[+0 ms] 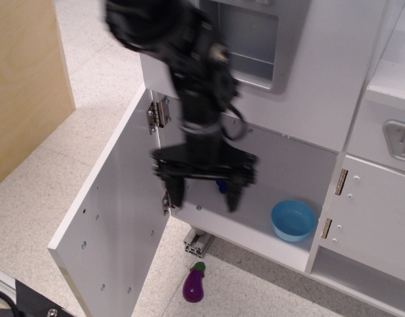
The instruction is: Close low fridge
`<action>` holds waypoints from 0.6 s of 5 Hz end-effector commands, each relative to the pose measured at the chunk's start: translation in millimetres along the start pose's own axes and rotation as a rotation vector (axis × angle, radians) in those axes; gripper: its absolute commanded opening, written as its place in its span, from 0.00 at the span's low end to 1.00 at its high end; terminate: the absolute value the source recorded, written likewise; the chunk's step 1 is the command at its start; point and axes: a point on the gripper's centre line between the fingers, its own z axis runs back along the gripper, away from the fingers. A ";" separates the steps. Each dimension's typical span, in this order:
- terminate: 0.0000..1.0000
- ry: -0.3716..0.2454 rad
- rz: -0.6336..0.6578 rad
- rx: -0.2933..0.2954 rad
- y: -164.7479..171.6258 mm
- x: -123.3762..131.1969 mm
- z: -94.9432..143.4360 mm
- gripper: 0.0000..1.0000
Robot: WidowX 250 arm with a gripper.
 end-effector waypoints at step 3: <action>0.00 -0.179 0.000 0.058 103.4 31.3 67.1 1.00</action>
